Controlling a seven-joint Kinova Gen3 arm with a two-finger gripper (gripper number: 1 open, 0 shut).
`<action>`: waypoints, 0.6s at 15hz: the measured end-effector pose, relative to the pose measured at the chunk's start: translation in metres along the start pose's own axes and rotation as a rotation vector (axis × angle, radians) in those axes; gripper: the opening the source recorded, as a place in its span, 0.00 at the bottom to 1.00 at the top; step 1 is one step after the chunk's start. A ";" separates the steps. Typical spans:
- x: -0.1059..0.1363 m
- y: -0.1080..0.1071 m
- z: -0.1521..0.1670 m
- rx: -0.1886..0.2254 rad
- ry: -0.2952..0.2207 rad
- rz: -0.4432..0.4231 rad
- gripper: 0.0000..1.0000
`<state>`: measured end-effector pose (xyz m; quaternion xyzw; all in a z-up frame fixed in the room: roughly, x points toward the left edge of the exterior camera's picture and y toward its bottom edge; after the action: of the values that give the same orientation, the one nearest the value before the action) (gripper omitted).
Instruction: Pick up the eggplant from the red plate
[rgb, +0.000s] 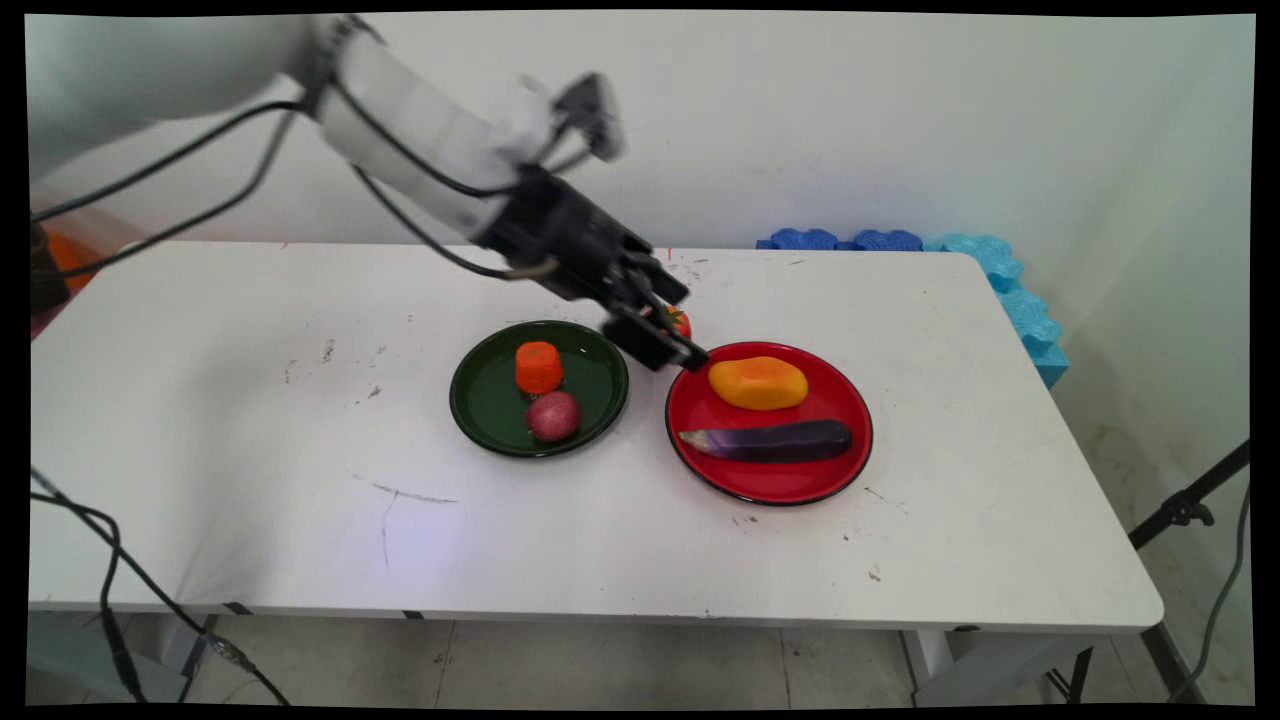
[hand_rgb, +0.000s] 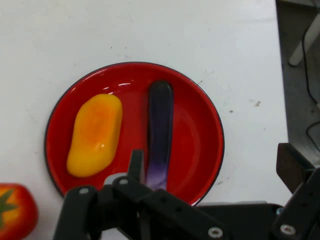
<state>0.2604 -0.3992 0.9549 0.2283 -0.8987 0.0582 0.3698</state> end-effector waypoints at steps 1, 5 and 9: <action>0.005 -0.001 0.016 -0.003 -0.018 -0.001 1.00; 0.017 -0.003 0.074 -0.019 -0.079 -0.001 1.00; 0.021 -0.007 0.121 -0.028 -0.122 0.006 1.00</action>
<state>0.1733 -0.4461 0.8822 0.2236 -0.9210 0.0327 0.3173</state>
